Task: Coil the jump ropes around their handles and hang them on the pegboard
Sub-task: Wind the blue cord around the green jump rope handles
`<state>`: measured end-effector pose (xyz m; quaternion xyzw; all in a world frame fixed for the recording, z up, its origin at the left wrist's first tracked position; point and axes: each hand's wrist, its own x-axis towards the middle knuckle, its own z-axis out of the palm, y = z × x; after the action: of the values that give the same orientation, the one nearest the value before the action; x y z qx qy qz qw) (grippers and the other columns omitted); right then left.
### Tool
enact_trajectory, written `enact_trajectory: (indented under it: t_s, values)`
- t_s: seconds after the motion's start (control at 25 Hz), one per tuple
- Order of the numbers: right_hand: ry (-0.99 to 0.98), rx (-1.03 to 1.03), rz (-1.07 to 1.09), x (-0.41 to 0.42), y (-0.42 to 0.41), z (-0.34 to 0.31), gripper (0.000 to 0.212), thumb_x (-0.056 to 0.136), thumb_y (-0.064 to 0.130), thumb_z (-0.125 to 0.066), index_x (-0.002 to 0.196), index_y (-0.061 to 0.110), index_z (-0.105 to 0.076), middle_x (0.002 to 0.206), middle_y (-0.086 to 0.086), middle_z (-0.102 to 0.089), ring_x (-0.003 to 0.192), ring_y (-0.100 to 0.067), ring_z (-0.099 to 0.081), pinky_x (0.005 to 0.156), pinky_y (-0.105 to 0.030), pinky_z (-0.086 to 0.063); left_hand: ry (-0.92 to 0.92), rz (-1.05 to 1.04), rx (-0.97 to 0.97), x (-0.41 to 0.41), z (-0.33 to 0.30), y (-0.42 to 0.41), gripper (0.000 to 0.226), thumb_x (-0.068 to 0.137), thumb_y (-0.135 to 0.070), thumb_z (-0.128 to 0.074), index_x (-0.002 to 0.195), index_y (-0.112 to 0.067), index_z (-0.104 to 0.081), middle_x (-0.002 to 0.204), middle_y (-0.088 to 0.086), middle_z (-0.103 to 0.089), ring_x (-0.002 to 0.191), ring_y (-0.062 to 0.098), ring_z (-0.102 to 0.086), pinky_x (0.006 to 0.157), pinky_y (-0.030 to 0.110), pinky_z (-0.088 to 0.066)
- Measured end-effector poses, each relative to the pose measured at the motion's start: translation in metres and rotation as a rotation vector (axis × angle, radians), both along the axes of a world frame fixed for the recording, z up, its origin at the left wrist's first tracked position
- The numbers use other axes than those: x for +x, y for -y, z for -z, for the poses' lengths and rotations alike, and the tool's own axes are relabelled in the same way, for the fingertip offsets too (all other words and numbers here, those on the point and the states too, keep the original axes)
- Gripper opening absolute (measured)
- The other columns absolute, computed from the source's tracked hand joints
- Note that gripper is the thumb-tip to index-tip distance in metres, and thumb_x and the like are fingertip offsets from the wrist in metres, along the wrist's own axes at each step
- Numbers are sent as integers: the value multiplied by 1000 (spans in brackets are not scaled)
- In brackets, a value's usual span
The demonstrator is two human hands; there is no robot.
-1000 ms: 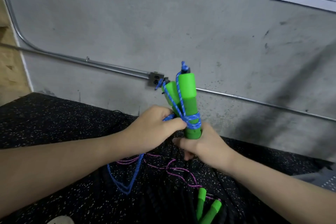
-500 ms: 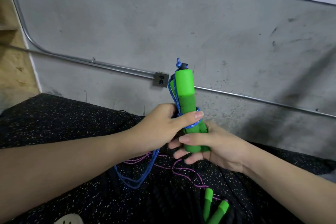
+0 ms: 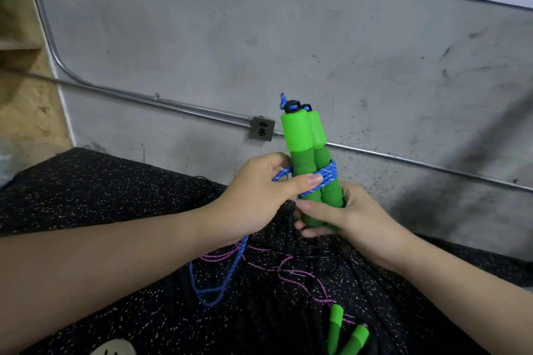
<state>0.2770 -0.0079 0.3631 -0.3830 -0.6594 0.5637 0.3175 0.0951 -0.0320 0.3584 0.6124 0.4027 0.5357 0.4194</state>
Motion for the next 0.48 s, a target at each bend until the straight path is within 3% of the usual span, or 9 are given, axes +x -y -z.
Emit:
enact_trajectory:
  t_s: [0.08,0.16,0.24,0.36,0.48]
  values:
    - [-163,-369,-259,11,1,-7,29,85,17,-78,108,1,-69,86,-16,-62,84,-27,-66,69,-33,-57,-10,76,8,0,-1,4,24,95,-14,-71,118,-9,-72,111,4,-78,93,20,-71,86,23,-56]
    - [-245,-512,-386,14,3,-8,28,79,16,-81,101,6,-67,81,-11,-54,80,-23,-60,62,-28,-47,-39,101,12,2,-3,11,25,94,-18,-71,118,-10,-72,110,0,-78,93,18,-73,87,21,-56]
    - [-212,-376,-334,11,2,-4,21,78,13,-81,95,11,-68,77,-9,-56,80,-23,-62,62,-28,-47,-134,-2,-7,2,-4,12,36,89,-43,-76,111,-14,-74,104,-1,-80,99,17,-75,93,31,-58]
    - [-201,-168,-114,2,1,1,21,77,8,-71,97,12,-76,85,-14,-67,83,-25,-69,69,-32,-57,-327,-191,-55,-2,1,5,76,69,-84,-67,96,-14,-76,92,8,-78,89,24,-74,90,51,-55]
    - [-174,-69,-31,-3,-3,8,26,76,10,-69,100,0,-68,77,-12,-62,68,-21,-63,61,-30,-55,-378,-224,-30,1,0,2,83,68,-87,-63,85,-6,-71,77,13,-70,63,12,-57,67,43,-51]
